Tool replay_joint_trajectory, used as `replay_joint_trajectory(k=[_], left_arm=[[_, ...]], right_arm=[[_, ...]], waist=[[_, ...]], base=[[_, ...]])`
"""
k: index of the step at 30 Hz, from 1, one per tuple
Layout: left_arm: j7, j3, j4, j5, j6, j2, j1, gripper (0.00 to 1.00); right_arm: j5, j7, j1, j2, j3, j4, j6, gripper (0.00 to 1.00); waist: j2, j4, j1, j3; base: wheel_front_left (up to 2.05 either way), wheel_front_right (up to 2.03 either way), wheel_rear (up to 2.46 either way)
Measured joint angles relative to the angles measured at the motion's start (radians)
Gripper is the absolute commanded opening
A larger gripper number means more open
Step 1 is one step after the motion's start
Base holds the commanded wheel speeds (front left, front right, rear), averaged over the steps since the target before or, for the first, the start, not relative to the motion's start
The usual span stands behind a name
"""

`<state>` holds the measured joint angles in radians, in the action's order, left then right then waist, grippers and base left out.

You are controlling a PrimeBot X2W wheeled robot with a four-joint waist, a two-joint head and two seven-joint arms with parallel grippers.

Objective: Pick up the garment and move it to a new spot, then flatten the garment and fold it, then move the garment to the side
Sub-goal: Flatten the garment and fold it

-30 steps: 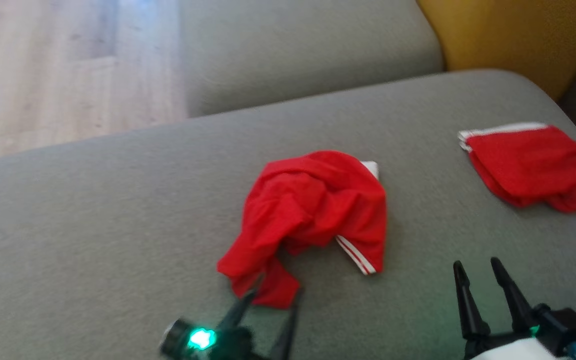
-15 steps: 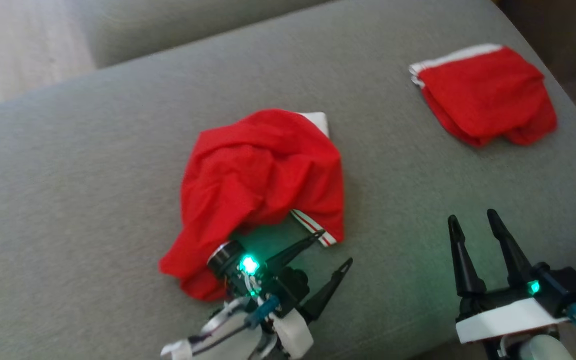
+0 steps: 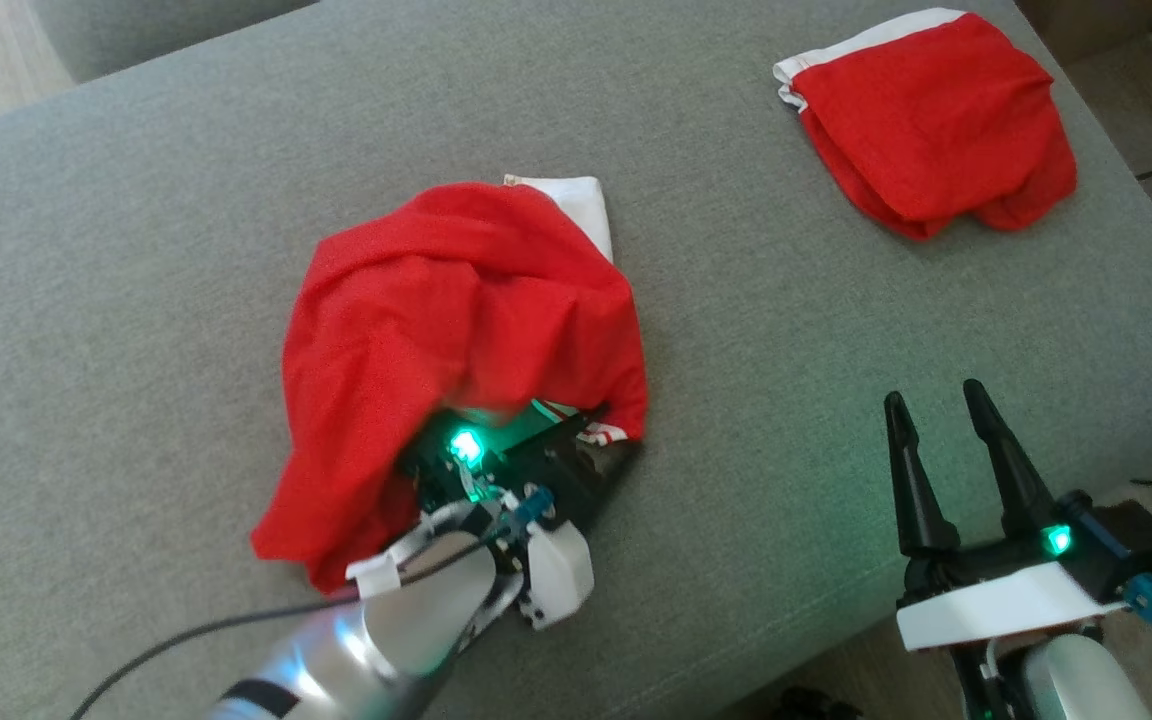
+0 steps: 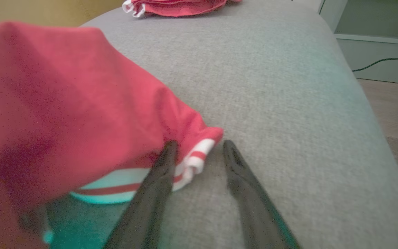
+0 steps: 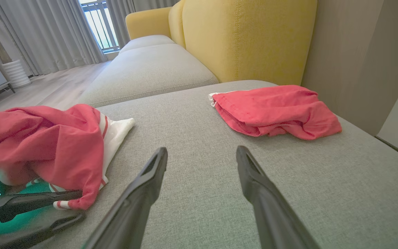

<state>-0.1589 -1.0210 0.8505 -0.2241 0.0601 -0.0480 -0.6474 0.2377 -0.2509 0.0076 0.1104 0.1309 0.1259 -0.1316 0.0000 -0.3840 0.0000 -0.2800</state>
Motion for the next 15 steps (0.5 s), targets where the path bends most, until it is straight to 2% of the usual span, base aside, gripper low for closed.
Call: replay_joint_trajectory(k=[1, 2, 3, 8, 12, 15], left_arm=[[0.004, -0.004, 0.009, -0.007, -0.005, 0.002, -0.009, 0.36], [0.004, -0.007, 0.016, -0.013, -0.011, 0.003, -0.018, 0.05], [0.004, -0.009, 0.022, -0.02, -0.013, 0.004, -0.028, 0.0], [-0.028, -0.015, 0.028, -0.075, -0.007, 0.002, -0.039, 0.0], [-0.056, -0.013, -0.043, -0.139, -0.001, -0.002, -0.058, 0.0], [-0.064, -0.007, -0.096, -0.178, 0.003, -0.001, -0.135, 0.0]], right_arm=[[0.0, 0.0, 0.0, -0.001, 0.0, 0.0, 0.0, 1.0], [0.0, 0.0, 0.0, -0.002, 0.001, 0.0, 0.0, 1.0], [0.0, 0.0, 0.0, -0.002, 0.001, 0.0, 0.0, 1.0], [0.0, 0.0, -0.002, -0.006, 0.004, 0.006, 0.0, 1.0], [0.0, 0.0, -0.002, -0.007, 0.004, 0.013, 0.0, 1.0], [0.0, 0.0, 0.002, -0.007, 0.004, 0.014, 0.0, 1.0]], waist=[[0.0, -0.002, 0.0, -0.003], [0.0, -0.004, -0.0001, -0.006], [0.0, -0.005, 0.0, -0.008], [0.0, -0.005, 0.0, 0.01], [0.0, 0.0, 0.0, 0.05], [0.0, 0.002, 0.0, 0.093]], base=[[0.0, 0.0, 0.0], [0.0, 0.0, 0.0], [0.0, 0.0, 0.0], [0.0, 0.0, 0.0], [0.0, 0.0, 0.0], [0.0, 0.0, 0.0]])
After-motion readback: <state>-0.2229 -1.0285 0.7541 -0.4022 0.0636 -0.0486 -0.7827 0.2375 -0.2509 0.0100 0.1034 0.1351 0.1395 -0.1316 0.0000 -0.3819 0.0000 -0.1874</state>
